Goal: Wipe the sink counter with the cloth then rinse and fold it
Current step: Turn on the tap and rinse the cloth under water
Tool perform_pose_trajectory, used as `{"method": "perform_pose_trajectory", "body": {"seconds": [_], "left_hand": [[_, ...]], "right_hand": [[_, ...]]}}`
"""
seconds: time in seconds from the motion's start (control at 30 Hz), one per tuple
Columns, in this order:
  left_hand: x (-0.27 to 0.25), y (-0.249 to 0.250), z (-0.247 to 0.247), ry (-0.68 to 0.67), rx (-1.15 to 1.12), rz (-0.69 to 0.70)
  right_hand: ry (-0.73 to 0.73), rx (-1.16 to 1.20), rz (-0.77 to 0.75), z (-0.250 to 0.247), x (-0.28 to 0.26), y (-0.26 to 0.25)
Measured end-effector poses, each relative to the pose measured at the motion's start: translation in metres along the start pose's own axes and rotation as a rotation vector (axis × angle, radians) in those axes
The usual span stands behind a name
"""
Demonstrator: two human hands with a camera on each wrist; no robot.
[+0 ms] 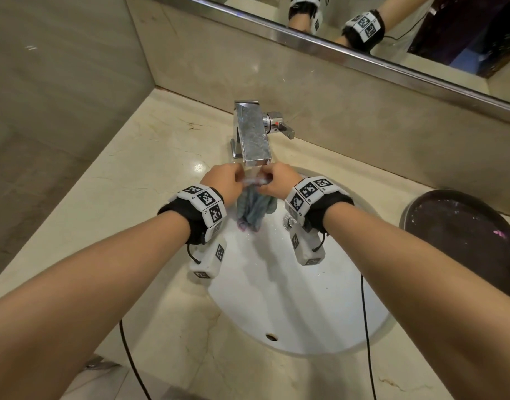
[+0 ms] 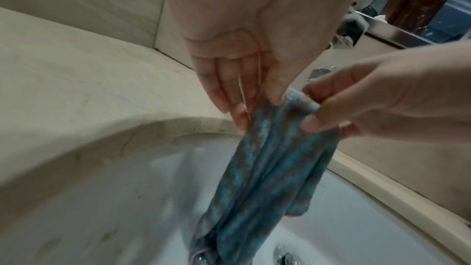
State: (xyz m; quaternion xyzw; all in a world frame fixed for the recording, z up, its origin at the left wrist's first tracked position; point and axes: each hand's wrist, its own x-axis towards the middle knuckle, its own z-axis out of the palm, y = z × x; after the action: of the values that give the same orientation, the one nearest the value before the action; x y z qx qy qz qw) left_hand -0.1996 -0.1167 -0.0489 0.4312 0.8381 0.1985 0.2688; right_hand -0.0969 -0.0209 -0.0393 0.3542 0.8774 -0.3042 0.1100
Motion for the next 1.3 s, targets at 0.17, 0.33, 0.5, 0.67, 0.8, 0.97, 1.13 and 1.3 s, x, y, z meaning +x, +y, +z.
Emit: {"method": "perform_pose_trajectory", "body": {"seconds": [0.17,0.33,0.5,0.67,0.8,0.97,1.13,1.3], "left_hand": [[-0.002,-0.001,0.001,0.007,-0.042,0.01],[-0.003,-0.009,0.004,-0.053,-0.01,-0.039],[-0.005,-0.004,0.004,-0.097,-0.051,-0.008],[-0.004,0.003,-0.003,0.013,-0.01,0.023],[-0.003,0.002,-0.006,0.025,-0.035,0.019],[-0.001,-0.007,-0.005,-0.037,0.016,-0.022],[-0.004,-0.002,0.002,-0.151,0.032,-0.008],[-0.001,0.009,-0.003,-0.032,0.074,0.023]], "right_hand": [[-0.072,-0.16,0.087,0.005,0.0,0.012],[0.005,-0.017,0.093,0.007,0.004,0.014],[0.012,0.123,0.015,0.003,0.005,-0.001],[0.022,0.065,0.016,0.005,0.007,0.0],[-0.061,-0.183,0.094,0.004,0.005,0.007],[-0.017,-0.195,0.11,0.001,0.005,0.008],[-0.026,-0.166,0.022,-0.005,0.005,-0.005],[-0.018,-0.15,0.059,-0.005,0.005,0.0]]}}
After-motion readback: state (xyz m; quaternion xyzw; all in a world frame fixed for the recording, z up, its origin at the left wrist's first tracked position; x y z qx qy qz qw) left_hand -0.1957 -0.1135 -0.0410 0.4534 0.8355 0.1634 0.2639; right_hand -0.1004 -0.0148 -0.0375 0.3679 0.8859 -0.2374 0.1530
